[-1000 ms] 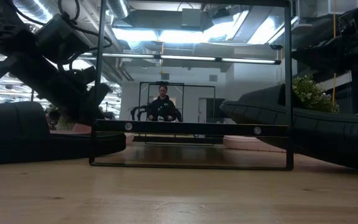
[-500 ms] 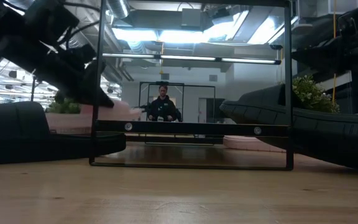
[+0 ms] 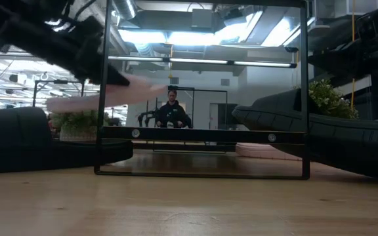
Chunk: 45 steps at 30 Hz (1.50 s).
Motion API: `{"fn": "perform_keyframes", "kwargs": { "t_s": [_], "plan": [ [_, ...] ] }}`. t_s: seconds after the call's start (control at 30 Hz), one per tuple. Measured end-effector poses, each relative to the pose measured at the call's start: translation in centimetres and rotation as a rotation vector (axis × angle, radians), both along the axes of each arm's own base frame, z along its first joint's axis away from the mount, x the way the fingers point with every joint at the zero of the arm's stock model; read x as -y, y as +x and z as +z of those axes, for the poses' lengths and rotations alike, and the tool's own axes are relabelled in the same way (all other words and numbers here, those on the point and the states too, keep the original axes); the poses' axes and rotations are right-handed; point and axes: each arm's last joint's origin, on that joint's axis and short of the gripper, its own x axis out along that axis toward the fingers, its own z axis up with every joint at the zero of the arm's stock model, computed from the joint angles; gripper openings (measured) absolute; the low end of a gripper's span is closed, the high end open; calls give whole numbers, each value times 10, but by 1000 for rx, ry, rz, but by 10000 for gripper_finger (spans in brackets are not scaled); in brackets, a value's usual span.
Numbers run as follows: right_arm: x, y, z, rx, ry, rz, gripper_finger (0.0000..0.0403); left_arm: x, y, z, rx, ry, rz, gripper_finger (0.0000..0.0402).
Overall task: Pick and place slides into the shelf
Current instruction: Put the left pink slides on the shelf
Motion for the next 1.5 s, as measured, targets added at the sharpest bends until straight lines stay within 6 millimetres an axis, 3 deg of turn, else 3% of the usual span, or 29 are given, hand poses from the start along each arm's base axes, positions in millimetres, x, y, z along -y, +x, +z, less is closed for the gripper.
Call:
{"fn": "perform_keyframes", "kwargs": {
  "t_s": [0.37, 0.73, 1.23, 1.5],
  "plan": [
    [0, 0, 1, 12, -3, 0, 19, -24, 13, 26, -60, -2, -313, 2],
    [0, 0, 4, 44, -5, 0, 19, -47, 17, 37, -36, 9, -414, 2],
    [0, 0, 6, 56, -36, -3, 19, -95, 88, 40, -114, -1, -563, 2],
    [0, 0, 5, 47, -53, -4, 19, -120, 110, 34, -113, -45, -613, 2]
  ]
}}
